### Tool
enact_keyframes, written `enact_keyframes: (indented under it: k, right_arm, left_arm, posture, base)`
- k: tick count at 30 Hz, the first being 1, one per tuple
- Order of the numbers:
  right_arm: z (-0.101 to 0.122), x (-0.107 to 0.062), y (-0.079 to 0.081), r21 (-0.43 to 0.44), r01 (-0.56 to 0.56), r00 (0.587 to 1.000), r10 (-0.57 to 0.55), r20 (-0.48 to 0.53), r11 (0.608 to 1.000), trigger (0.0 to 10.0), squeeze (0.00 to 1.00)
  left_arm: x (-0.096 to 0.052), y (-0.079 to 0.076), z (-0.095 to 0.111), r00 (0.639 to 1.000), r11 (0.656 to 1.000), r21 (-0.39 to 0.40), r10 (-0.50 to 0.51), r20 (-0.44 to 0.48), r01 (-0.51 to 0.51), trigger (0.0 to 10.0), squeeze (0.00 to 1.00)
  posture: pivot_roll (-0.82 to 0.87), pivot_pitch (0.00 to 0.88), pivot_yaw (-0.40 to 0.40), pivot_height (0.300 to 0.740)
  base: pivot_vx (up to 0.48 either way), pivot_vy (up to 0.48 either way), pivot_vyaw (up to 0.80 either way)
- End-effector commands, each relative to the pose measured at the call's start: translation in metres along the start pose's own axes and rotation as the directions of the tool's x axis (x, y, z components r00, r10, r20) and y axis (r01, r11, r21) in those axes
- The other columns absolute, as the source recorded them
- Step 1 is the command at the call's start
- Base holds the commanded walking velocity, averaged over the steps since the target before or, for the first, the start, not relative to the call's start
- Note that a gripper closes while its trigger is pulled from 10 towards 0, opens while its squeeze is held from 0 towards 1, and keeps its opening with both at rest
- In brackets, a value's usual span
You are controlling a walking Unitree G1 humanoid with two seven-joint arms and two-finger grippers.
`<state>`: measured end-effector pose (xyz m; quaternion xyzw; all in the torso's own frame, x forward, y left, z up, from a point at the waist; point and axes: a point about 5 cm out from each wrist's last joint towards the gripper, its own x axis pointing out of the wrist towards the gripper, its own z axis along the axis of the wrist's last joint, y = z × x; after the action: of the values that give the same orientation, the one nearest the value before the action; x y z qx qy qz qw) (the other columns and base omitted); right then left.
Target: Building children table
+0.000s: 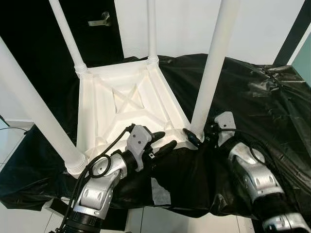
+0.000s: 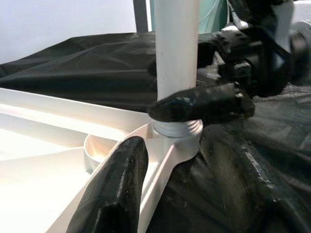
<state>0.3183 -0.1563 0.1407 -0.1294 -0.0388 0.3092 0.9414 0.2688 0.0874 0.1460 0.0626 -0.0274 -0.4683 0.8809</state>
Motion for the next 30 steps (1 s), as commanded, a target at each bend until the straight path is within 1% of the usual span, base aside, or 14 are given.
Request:
enact_keyframes:
  k: [1,2,3,4,5,11,15,17,19,21,26,27,28,30]
  right_arm:
    - [-0.003,0.002,0.001,0.001,-0.041,0.999,0.041,-0.008,0.999,7.5,0.00]
    - [-0.003,0.002,0.001,0.001,-0.041,0.999,0.041,-0.008,0.999,7.5,0.00]
    - [-0.003,0.006,0.001,-0.001,-0.061,0.998,0.061,-0.013,0.998,2.0,0.00]
    - [-0.003,0.006,0.001,-0.001,-0.061,0.998,0.061,-0.013,0.998,2.0,0.00]
    - [-0.004,0.008,0.001,-0.001,-0.080,0.997,0.080,-0.015,0.997,0.0,0.00]
    - [-0.010,0.010,0.006,-0.001,-0.136,0.990,0.136,-0.030,0.991,0.0,0.00]
    - [-0.013,0.008,0.007,0.001,-0.116,0.993,0.116,-0.033,0.993,0.0,0.00]
    - [-0.016,0.005,0.009,0.017,-0.051,0.998,0.052,-0.037,0.999,10.0,0.00]
    - [-0.016,0.005,0.009,0.017,-0.051,0.998,0.052,-0.037,0.999,10.0,0.00]
    - [-0.018,0.003,0.013,0.025,0.053,0.998,-0.052,-0.033,0.998,10.0,0.00]
    - [-0.017,0.002,0.018,0.046,0.188,0.982,-0.187,-0.025,0.981,10.0,0.00]
    - [-0.017,0.001,0.020,0.065,0.273,0.962,-0.271,-0.033,0.960,10.0,0.00]
    - [-0.017,0.001,0.020,0.065,0.273,0.962,-0.271,-0.033,0.960,10.0,0.00]
    - [-0.020,0.000,0.026,0.095,0.452,0.892,-0.446,-0.073,0.887,10.0,0.00]
  left_arm:
    - [0.001,-0.001,-0.002,1.000,1.000,-0.001,0.028,-0.012,-0.028,10.0,0.00]
    - [0.001,-0.001,-0.002,1.000,1.000,-0.001,0.028,-0.012,-0.028,10.0,0.00]
    - [0.001,-0.003,-0.002,1.000,1.000,-0.002,0.025,-0.012,-0.025,10.0,0.00]
    - [0.001,-0.003,-0.002,1.000,1.000,-0.002,0.025,-0.012,-0.025,10.0,0.00]
    - [0.001,-0.004,-0.002,1.000,1.000,-0.003,0.023,-0.012,-0.023,10.0,0.00]
    - [0.001,-0.005,-0.002,0.999,0.999,-0.005,0.032,-0.011,-0.032,10.0,0.00]
    - [0.000,-0.005,-0.003,0.999,0.999,-0.006,0.038,-0.013,-0.038,10.0,0.00]
    - [-0.001,-0.005,-0.005,0.999,0.999,-0.011,0.041,-0.019,-0.041,10.0,0.00]
    - [-0.001,-0.005,-0.005,0.999,0.999,-0.011,0.041,-0.019,-0.041,10.0,0.00]
    - [-0.003,-0.006,-0.006,0.999,0.999,-0.013,0.042,-0.026,-0.042,10.0,0.00]
    - [-0.003,-0.006,-0.007,0.999,0.999,-0.012,0.038,-0.028,-0.038,10.0,0.00]
    - [-0.003,-0.007,-0.007,0.999,0.999,-0.012,0.035,-0.028,-0.035,10.0,0.00]
    - [-0.003,-0.007,-0.007,0.999,0.999,-0.012,0.035,-0.028,-0.035,10.0,0.00]
    - [-0.001,-0.008,-0.006,1.000,1.000,-0.027,0.015,-0.020,-0.015,10.0,0.00]
  posture:
    - [0.04,0.000,0.000,0.740]
    - [0.04,0.000,0.000,0.740]
    - [0.04,0.000,-0.001,0.740]
    - [0.04,0.000,-0.001,0.740]
    - [0.04,0.000,-0.002,0.740]
    - [0.06,0.000,-0.017,0.740]
    - [0.06,0.000,-0.019,0.740]
    - [0.06,0.000,-0.021,0.740]
    - [0.06,0.000,-0.021,0.740]
    - [0.05,0.000,-0.015,0.740]
    - [0.04,0.000,-0.004,0.740]
    - [0.04,0.000,-0.004,0.740]
    - [0.04,0.000,-0.004,0.740]
    - [0.03,0.000,0.003,0.740]
  base:
    - [0.000,0.000,0.00]
    - [0.000,0.000,0.00]
    - [0.000,0.000,0.00]
    - [0.000,0.000,0.00]
    - [0.000,0.000,0.00]
    - [0.000,0.000,0.00]
    - [0.000,0.000,0.00]
    - [0.000,0.000,0.00]
    - [0.000,0.000,0.00]
    - [0.000,0.000,0.00]
    - [0.000,0.000,0.00]
    - [0.000,0.000,0.00]
    - [0.000,0.000,0.00]
    - [0.000,0.000,0.00]
